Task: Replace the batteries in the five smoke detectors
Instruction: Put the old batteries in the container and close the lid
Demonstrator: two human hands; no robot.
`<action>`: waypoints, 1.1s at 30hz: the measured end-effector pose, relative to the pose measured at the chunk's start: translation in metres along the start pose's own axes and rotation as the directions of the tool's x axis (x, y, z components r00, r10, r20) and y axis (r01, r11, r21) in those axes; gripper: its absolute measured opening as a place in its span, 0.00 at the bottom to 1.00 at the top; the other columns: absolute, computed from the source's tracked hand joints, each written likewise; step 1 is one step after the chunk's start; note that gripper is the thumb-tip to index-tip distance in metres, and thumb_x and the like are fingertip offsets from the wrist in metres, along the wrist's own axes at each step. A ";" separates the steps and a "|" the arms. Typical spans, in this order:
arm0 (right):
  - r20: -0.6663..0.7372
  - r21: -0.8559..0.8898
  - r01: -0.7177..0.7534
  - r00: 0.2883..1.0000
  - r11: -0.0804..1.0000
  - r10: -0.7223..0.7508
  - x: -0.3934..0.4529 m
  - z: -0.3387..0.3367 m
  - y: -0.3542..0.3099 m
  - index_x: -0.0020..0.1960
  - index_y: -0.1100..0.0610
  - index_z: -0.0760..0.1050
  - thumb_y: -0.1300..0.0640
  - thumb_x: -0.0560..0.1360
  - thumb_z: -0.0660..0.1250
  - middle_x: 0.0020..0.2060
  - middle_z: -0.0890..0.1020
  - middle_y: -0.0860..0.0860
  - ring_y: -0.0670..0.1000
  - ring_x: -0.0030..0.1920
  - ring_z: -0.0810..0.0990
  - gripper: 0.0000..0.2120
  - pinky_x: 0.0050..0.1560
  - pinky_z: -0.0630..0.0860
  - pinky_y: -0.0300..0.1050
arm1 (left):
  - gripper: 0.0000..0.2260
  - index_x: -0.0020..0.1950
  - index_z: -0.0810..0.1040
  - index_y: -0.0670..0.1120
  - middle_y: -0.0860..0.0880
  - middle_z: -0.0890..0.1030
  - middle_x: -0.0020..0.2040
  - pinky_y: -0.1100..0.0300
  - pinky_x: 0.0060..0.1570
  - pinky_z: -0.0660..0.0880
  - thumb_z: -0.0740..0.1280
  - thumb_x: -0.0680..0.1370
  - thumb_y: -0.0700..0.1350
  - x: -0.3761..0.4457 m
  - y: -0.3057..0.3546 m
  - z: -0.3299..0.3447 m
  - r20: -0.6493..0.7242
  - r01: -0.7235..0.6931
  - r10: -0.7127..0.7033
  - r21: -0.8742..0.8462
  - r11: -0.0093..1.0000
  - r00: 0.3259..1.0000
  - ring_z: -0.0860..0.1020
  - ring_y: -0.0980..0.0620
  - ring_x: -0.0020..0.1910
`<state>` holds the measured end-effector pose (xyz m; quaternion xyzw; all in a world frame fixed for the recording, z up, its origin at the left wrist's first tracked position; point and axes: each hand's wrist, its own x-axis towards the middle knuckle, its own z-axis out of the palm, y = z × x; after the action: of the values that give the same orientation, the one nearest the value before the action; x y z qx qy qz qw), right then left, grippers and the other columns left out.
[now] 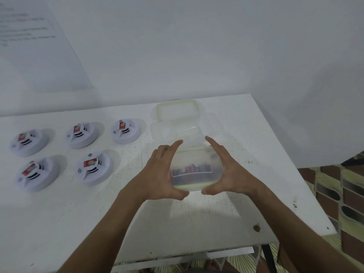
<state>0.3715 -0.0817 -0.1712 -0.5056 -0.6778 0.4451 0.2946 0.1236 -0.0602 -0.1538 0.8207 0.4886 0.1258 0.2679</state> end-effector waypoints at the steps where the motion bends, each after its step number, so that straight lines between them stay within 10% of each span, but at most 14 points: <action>1: 0.002 0.023 0.000 1.000 1.000 0.000 -0.001 0.001 0.000 0.78 0.34 0.47 0.55 0.57 0.86 0.70 0.64 0.43 0.42 0.70 0.67 0.65 0.63 0.76 0.39 | 0.57 0.75 0.43 0.67 0.58 0.60 0.68 0.55 0.61 0.67 0.78 0.57 0.63 -0.002 -0.001 0.001 -0.023 -0.004 0.003 -0.030 1.000 1.000 0.61 0.56 0.64; 6: -0.024 0.141 -0.009 1.000 0.990 0.012 -0.008 0.007 -0.001 0.79 0.36 0.46 0.56 0.56 0.86 0.73 0.62 0.44 0.49 0.72 0.69 0.66 0.64 0.78 0.55 | 0.62 0.75 0.40 0.70 0.66 0.53 0.74 0.54 0.67 0.61 0.79 0.54 0.68 -0.014 -0.004 0.013 -0.133 0.040 -0.073 -0.238 0.970 0.988 0.55 0.59 0.73; 16: -0.057 0.237 0.012 0.998 0.971 0.001 -0.015 0.019 -0.002 0.76 0.37 0.50 0.57 0.58 0.83 0.67 0.65 0.29 0.36 0.67 0.70 0.59 0.63 0.78 0.42 | 0.49 0.76 0.57 0.63 0.63 0.64 0.71 0.75 0.54 0.70 0.79 0.60 0.60 -0.018 0.004 0.029 -0.289 0.016 -0.241 -0.608 0.794 0.927 0.65 0.68 0.68; 21: -0.150 0.363 0.027 0.988 0.932 0.029 -0.016 0.028 0.002 0.76 0.37 0.53 0.58 0.59 0.83 0.68 0.68 0.37 0.44 0.68 0.73 0.58 0.59 0.79 0.43 | 0.45 0.74 0.62 0.60 0.62 0.68 0.69 0.76 0.55 0.69 0.75 0.60 0.66 -0.015 0.010 0.033 -0.347 0.014 -0.306 -0.641 0.767 0.886 0.67 0.67 0.68; 33: -0.052 0.604 -0.055 0.993 0.795 0.108 -0.015 0.024 0.002 0.75 0.37 0.59 0.55 0.62 0.78 0.69 0.71 0.43 0.49 0.67 0.76 0.47 0.60 0.78 0.47 | 0.29 0.70 0.68 0.55 0.60 0.70 0.67 0.81 0.58 0.62 0.75 0.72 0.46 -0.009 -0.001 0.031 -0.351 0.023 -0.263 -0.562 0.827 0.898 0.66 0.73 0.64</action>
<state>0.3566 -0.1027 -0.1830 -0.4328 -0.4663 0.6279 0.4483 0.1334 -0.0774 -0.1793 0.6247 0.5395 0.4093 0.3889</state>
